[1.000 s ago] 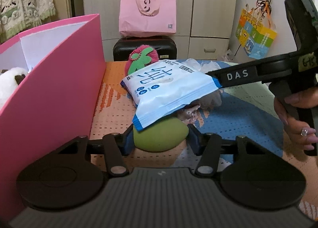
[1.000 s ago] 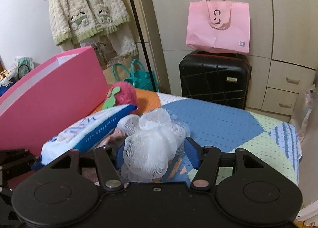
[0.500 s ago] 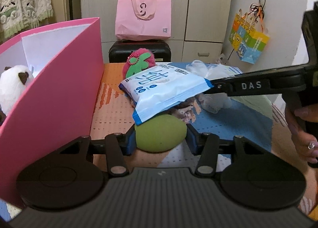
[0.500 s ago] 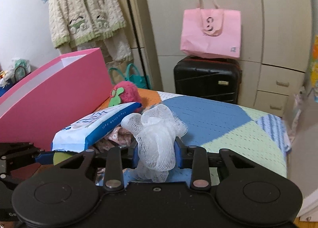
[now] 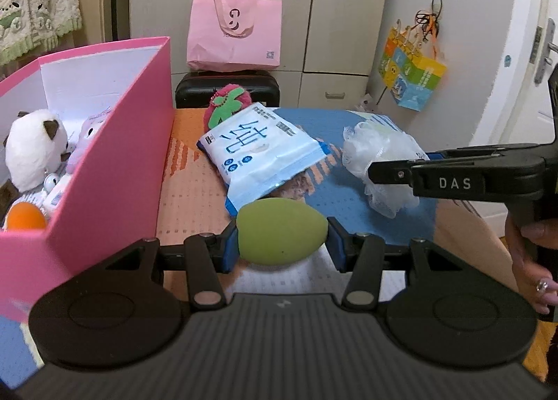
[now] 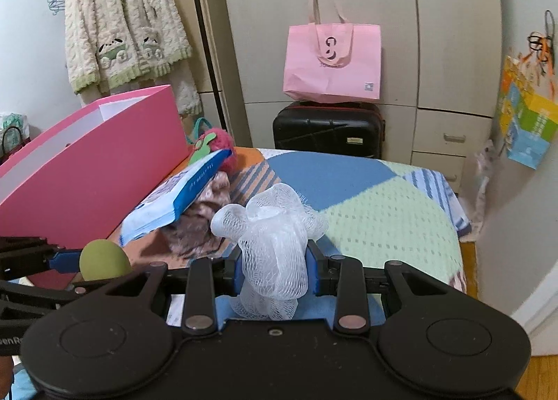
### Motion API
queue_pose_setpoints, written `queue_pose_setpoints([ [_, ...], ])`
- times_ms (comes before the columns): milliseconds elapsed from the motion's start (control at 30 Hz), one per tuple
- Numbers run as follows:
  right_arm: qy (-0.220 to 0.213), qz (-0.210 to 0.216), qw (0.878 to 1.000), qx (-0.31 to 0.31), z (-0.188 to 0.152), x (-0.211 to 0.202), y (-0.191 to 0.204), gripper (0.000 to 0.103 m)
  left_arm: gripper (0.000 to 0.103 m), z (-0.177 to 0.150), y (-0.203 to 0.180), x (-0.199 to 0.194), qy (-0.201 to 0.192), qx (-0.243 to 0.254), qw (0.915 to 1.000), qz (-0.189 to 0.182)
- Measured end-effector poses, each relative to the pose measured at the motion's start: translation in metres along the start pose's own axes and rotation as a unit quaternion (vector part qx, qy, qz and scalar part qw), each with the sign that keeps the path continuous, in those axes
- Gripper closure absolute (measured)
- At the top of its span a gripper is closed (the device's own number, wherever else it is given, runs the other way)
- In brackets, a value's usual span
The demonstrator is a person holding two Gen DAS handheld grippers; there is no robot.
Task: Organize soft objects
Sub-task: 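Lift the green sponge with the left gripper while the right gripper carries the puff over the box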
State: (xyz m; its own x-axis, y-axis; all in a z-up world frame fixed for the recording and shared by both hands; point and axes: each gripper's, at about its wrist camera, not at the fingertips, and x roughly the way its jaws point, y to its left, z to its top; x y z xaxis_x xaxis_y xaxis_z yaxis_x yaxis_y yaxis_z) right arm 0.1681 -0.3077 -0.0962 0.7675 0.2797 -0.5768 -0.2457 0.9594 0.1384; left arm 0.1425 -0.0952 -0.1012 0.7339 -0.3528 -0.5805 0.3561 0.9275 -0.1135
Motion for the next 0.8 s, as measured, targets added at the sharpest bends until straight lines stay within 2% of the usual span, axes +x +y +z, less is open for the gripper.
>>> queue_pose_setpoints([
  [167, -0.004, -0.008, 1.0, 0.004, -0.012, -0.022, 0.012, 0.065, 0.054, -0.006, -0.002, -0.024, 0.001, 0.009, 0.9999, -0.008],
  [367, 0.004, -0.01, 1.0, 0.002, -0.028, -0.041, 0.03, 0.065, 0.054, -0.014, 0.003, -0.042, 0.028, 0.012, 0.999, -0.032],
  [500, 0.014, 0.04, 0.999, 0.033, -0.037, -0.059, 0.036, 0.065, 0.054, -0.02, 0.008, -0.048, 0.051, 0.005, 0.9974, -0.051],
  [600, 0.016, 0.053, 0.998, 0.032, -0.043, -0.072, 0.047, 0.064, 0.054, -0.025, 0.011, -0.056, 0.058, 0.006, 0.9964, -0.061],
  [700, 0.026, 0.087, 0.995, 0.048, -0.046, -0.082, 0.055, 0.064, 0.054, -0.028, 0.016, -0.062, 0.07, 0.011, 0.9951, -0.069],
  [800, 0.02, 0.077, 0.996, 0.031, -0.046, -0.093, 0.07, 0.064, 0.054, -0.031, 0.021, -0.067, 0.086, 0.02, 0.9928, -0.08],
])
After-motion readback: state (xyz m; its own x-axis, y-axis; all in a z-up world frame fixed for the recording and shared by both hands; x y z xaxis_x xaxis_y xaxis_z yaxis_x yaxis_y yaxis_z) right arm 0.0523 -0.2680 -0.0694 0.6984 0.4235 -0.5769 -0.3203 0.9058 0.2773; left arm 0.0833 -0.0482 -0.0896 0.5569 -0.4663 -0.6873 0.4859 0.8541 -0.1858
